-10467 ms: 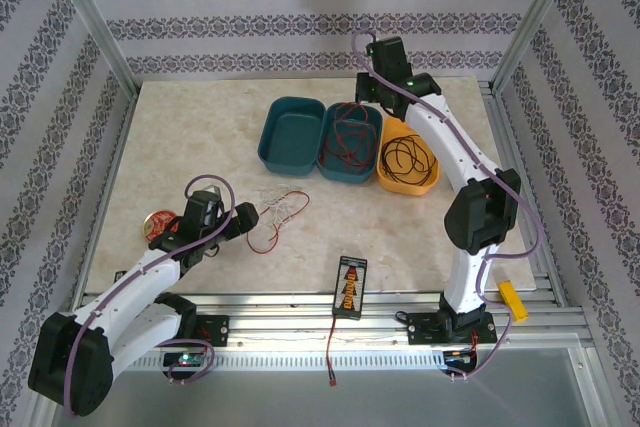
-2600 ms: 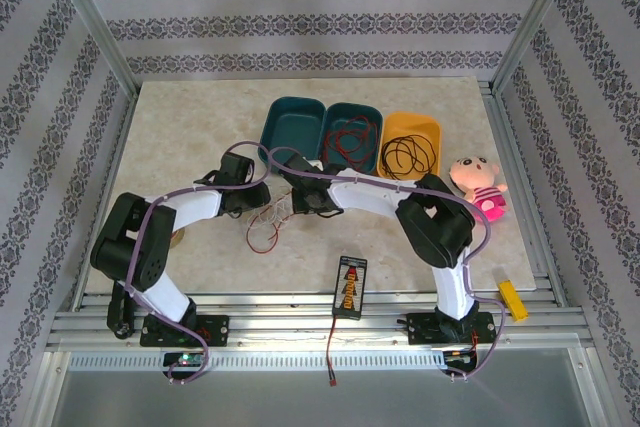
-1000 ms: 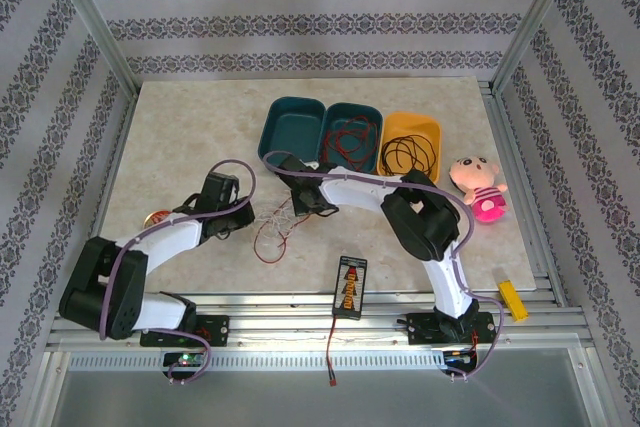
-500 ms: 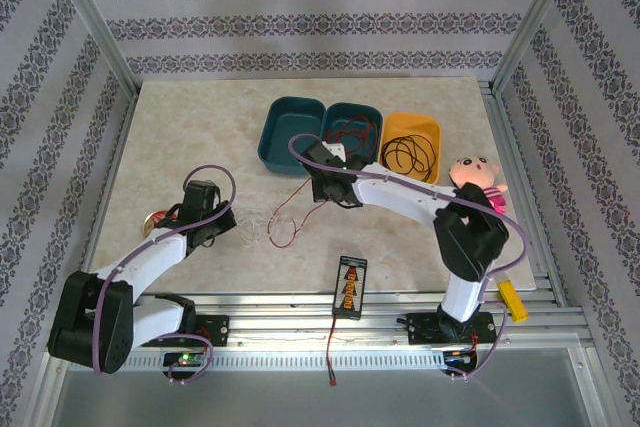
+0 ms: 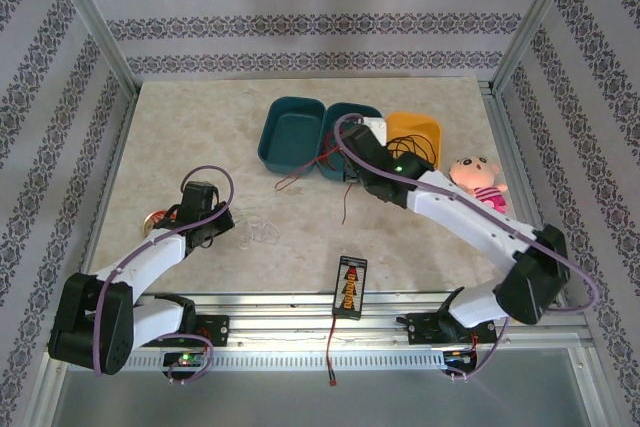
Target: Untangle the cables
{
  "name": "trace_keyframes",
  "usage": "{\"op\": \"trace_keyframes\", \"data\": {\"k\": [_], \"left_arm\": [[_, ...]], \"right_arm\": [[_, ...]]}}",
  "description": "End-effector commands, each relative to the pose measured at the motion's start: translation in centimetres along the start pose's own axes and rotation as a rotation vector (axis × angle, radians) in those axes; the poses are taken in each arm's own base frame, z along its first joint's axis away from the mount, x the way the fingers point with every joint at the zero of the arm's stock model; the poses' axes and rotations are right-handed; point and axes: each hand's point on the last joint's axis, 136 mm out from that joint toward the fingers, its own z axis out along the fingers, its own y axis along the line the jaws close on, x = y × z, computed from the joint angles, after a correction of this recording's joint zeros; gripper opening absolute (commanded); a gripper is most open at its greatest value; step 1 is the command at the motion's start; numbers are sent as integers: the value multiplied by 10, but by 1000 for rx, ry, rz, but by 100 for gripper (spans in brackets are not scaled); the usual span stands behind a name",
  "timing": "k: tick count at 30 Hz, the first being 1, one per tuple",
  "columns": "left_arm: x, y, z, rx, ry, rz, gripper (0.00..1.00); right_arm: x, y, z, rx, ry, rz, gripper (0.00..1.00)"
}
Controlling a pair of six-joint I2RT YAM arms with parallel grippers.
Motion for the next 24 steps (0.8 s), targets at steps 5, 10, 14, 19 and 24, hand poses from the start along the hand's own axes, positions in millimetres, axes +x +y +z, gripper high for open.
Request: {"op": "trace_keyframes", "data": {"k": [5,10,14,19,24], "left_arm": [[6,14,4,-46,23,5,0],[7,14,5,-41,26,3,0],[6,11,5,-29,25,-1,0],[4,2,5,13,27,1,0],[3,-6,1,51,33,14,0]], "right_arm": [[-41,-49,-52,94,-180,-4,0],[-58,-79,-83,127,-265,36,0],[-62,-96,-99,132,-297,66,0],[-64,-90,-103,82,-290,65,0],[-71,-78,-94,63,-273,33,0]]}}
